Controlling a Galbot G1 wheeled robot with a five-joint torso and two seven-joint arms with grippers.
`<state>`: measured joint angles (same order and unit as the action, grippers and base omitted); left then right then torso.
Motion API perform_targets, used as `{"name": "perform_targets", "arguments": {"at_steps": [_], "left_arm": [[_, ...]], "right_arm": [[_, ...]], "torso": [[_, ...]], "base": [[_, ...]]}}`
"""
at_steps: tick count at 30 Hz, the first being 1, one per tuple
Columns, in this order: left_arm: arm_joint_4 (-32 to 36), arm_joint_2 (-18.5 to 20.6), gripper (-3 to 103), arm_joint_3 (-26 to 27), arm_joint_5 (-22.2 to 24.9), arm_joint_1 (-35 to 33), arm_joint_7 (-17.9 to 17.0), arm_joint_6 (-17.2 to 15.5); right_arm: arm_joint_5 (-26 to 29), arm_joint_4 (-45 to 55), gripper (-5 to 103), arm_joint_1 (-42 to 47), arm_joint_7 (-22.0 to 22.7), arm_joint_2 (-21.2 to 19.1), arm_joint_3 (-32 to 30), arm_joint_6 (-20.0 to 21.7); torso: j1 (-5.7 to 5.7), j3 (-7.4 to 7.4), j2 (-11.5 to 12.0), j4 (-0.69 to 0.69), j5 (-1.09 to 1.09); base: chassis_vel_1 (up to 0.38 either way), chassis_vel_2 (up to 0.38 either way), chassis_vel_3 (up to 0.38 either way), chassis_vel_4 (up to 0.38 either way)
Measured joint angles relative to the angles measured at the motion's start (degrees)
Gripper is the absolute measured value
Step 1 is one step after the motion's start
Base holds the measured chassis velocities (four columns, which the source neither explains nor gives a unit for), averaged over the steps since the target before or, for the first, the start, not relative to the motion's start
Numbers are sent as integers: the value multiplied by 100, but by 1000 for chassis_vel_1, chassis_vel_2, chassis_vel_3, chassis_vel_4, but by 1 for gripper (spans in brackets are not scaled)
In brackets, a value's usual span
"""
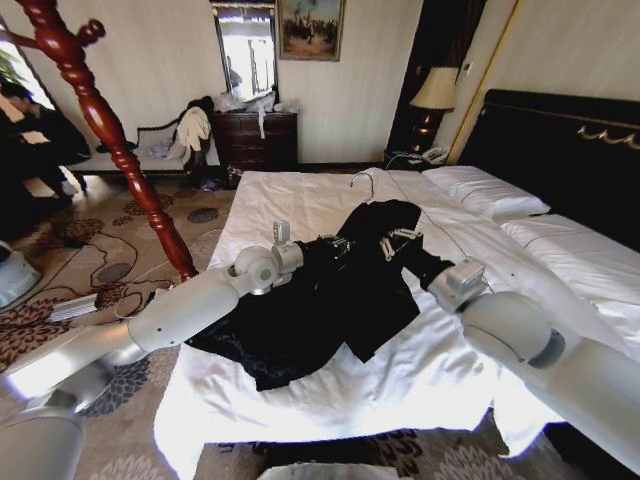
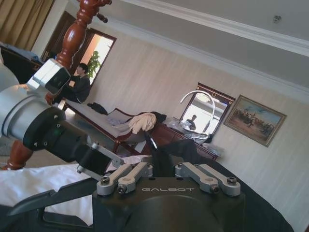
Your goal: Pick up the clothes from the bed and hang them on the clothes hanger.
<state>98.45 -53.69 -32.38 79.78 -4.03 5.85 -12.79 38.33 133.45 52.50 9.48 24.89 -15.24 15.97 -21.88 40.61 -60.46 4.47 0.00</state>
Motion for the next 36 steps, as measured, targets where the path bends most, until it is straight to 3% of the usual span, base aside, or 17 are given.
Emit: {"name": "perform_targets", "arguments": {"at_steps": [2, 6, 8, 9, 10, 12, 14, 15, 16, 21, 29, 33, 36], "left_arm": [[-8, 12, 15, 13, 7, 0, -3, 1], [-18, 119, 15, 97, 63, -49, -8, 10], [-17, 138, 15, 107, 73, -55, -9, 11], [-17, 182, 15, 133, 94, -69, -9, 15], [-20, 201, 15, 149, 105, -78, -9, 16], [-29, 233, 15, 187, 139, -99, -8, 18], [-33, 241, 15, 198, 145, -104, -7, 18], [-49, 257, 15, 228, 151, -110, 2, 19], [-70, 266, 15, 249, 145, -110, 16, 19], [-159, 365, 15, 352, 238, -56, 75, 21], [137, 588, 15, 426, 330, -57, 83, 21], [352, 836, 15, 399, 319, -146, 127, 17], [433, 884, 15, 386, 301, -181, 141, 14]], "right_arm": [[117, 1, 17, 35, -2, -1, -50, -9], [225, 87, 38, 469, -61, -128, -451, -51], [171, 108, 38, 574, -87, -153, -557, -81], [55, 187, 50, 909, -164, -216, -862, -141], [5, 231, 50, 1101, -196, -247, -1024, -157], [-168, 305, 60, 1656, -266, -326, -1479, -242], [-219, 318, 60, 1843, -280, -350, -1632, -273], [-348, 330, 71, 2254, -315, -386, -2058, -335], [-388, 320, 71, 2372, -328, -364, -2223, -354], [-110, -61, 93, 2233, -90, -349, -2645, -316], [-1230, -816, 100, 2022, -377, -627, -2511, -635], [-2127, -1340, 100, 1873, -644, -848, -2397, -965], [-2309, -1400, 100, 1849, -681, -875, -2365, -1017]], "torso": [[0, 0, 0, 0, 0], [0, 0, 0, -1, 0], [0, 0, 0, -1, 0], [0, 0, 0, -1, 0], [0, 0, 0, 0, 0], [0, 0, 0, 0, 0], [0, 0, 0, -1, 0], [0, 0, 0, 1, -1], [1, 0, 0, 2, -3], [0, 0, 0, -3, -1], [1, 0, 0, 2, 2], [0, 0, 0, -3, -1], [0, 0, 0, -1, 0]], "base": [[0, 0, 0, 0], [0, 0, 0, 0], [0, 0, 0, 0], [0, 0, 0, 0], [0, 0, 0, 0], [0, 0, 0, 0], [0, 0, 0, 0], [0, 0, 0, 0], [0, 0, 0, 0], [0, 0, 0, 0], [0, 0, 0, 0], [0, 0, 0, 0], [0, 0, 0, 0]]}}
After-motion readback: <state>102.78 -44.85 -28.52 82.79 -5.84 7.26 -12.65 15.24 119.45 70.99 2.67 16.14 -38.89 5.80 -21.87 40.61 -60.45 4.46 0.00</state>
